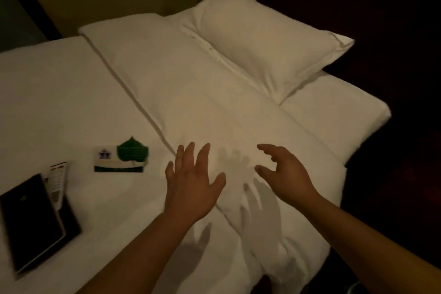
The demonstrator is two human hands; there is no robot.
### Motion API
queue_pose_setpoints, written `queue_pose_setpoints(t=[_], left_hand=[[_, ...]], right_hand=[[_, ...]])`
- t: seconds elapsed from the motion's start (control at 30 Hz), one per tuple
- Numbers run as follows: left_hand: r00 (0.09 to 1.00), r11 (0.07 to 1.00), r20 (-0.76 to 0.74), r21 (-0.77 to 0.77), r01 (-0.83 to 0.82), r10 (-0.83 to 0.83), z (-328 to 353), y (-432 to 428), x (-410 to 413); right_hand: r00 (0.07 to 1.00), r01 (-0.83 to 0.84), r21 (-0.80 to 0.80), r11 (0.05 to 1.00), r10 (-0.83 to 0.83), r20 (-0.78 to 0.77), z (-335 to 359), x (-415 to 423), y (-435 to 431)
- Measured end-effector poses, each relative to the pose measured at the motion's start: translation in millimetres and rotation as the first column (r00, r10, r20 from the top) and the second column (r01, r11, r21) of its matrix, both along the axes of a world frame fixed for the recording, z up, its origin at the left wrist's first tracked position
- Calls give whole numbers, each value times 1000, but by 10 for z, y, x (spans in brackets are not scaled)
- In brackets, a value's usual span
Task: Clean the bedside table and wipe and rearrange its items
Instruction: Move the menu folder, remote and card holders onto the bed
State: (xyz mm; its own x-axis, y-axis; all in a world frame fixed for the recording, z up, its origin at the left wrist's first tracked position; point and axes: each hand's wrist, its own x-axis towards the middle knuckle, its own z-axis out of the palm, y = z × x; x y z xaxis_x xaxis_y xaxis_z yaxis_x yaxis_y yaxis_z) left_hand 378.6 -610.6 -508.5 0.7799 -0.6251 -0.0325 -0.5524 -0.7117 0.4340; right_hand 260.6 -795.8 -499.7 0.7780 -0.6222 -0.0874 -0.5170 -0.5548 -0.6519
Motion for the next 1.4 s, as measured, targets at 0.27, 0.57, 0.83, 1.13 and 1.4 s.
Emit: queue_pose_setpoints(t=[0.27,0.57,0.83,1.13,1.4], left_hand=[[976,976,22,38,216,-217,76,-1124,-1029],[924,920,12,97,379,-382,7,-2183,-2087],[872,870,-40,56,490,-488,-164,-2923,-2770],[802,798,-68,79,598,-594,-436,-3590,-2852],[752,748,-104,78,659,-651,-549,-4024,-2577]], right_hand=[[978,206,30,978,-206,12,39,-1385,-853],[923,381,78,921,-383,19,44,-2759,-1708],[848,526,146,838,-530,-18,-65,-3681,-2287],[764,635,191,749,-645,-11,-321,-3779,-2756],[610,775,125,620,-785,110,-175,-3443,-3442]])
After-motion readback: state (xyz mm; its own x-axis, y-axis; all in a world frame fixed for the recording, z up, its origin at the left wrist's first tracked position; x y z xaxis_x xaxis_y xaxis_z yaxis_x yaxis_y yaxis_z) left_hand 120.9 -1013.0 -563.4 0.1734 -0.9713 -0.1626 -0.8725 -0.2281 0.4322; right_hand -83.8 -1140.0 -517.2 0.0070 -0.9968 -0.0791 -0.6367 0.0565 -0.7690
